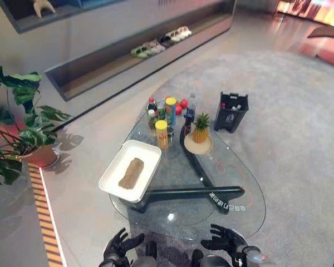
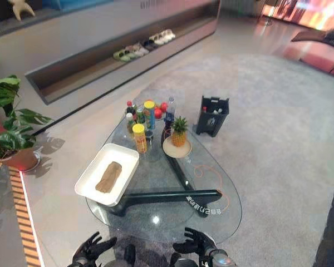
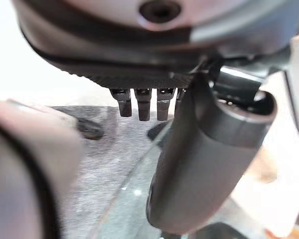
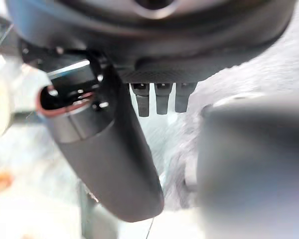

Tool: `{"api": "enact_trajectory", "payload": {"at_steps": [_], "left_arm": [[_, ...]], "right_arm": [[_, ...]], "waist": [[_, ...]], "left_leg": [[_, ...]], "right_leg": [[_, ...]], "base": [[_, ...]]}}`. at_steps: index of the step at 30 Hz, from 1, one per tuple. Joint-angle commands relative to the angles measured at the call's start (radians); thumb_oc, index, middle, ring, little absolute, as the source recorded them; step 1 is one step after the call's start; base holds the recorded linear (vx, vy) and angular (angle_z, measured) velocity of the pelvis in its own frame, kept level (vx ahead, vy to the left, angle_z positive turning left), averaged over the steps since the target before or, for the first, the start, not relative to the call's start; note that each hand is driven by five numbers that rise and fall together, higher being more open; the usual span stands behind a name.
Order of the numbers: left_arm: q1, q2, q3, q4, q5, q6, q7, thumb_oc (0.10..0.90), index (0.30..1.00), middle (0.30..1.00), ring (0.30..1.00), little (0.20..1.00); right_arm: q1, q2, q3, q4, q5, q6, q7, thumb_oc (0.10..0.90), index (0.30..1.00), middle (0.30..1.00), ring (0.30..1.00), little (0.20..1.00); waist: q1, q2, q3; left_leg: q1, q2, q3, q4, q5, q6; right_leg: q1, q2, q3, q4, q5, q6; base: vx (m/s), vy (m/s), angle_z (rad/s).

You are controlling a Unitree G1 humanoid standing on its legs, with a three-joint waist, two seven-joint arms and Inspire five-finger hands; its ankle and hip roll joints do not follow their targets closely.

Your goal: Wipe the table with a cloth and put it in the basket.

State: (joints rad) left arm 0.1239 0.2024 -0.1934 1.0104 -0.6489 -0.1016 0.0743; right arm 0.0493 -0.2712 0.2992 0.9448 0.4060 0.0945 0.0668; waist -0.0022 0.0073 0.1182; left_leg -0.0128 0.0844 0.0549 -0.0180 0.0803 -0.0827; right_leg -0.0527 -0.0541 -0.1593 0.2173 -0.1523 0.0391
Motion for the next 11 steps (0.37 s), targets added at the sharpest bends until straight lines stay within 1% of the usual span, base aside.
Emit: {"api": "enact_trajectory", "payload": {"at_steps": [1, 2, 7, 11], "left_arm": [[-0.057, 0.008, -0.004, 0.04, 0.029, -0.029, -0.039, 0.8, 0.9, 0.9, 0.9, 0.9], [-0.065, 0.004, -0.003, 0.078, 0.028, -0.023, -0.051, 0.8, 0.9, 0.9, 0.9, 0.9], [-0.089, -0.013, 0.001, 0.182, 0.067, -0.016, -0.068, 0.8, 0.9, 0.9, 0.9, 0.9], [-0.104, -0.016, 0.008, 0.218, 0.084, -0.007, -0.078, 0.8, 0.9, 0.9, 0.9, 0.9]], "right_arm": [[-0.048, 0.014, -0.008, 0.051, 0.001, -0.025, -0.038, 0.8, 0.9, 0.9, 0.9, 0.9], [-0.052, 0.022, -0.014, 0.101, -0.002, -0.022, -0.044, 0.8, 0.9, 0.9, 0.9, 0.9], [-0.066, 0.049, -0.051, 0.221, 0.03, 0.016, -0.064, 0.8, 0.9, 0.9, 0.9, 0.9], [-0.072, 0.061, -0.069, 0.286, 0.042, 0.011, -0.05, 0.8, 0.9, 0.9, 0.9, 0.9]], "waist": [[0.003, -0.033, 0.028], [0.001, -0.032, 0.019], [0.0, -0.027, 0.0], [-0.002, -0.022, -0.012]], "left_leg": [[0.055, -0.071, 0.016, 0.051, -0.11, 0.014], [0.063, -0.068, 0.018, 0.043, -0.11, 0.014], [0.092, -0.061, 0.026, 0.013, -0.106, 0.016], [0.106, -0.054, 0.03, -0.005, -0.104, 0.017]], "right_leg": [[0.137, 0.017, -0.002, -0.23, 0.125, 0.031], [0.144, 0.016, 0.0, -0.241, 0.129, 0.033], [0.164, 0.016, 0.004, -0.264, 0.14, 0.039], [0.168, 0.016, 0.003, -0.262, 0.137, 0.04]], "base": [[0.06, -0.023, -0.12], [0.06, -0.02, -0.08], [0.05, -0.017, -0.06], [0.04, -0.001, 0.0]]}}
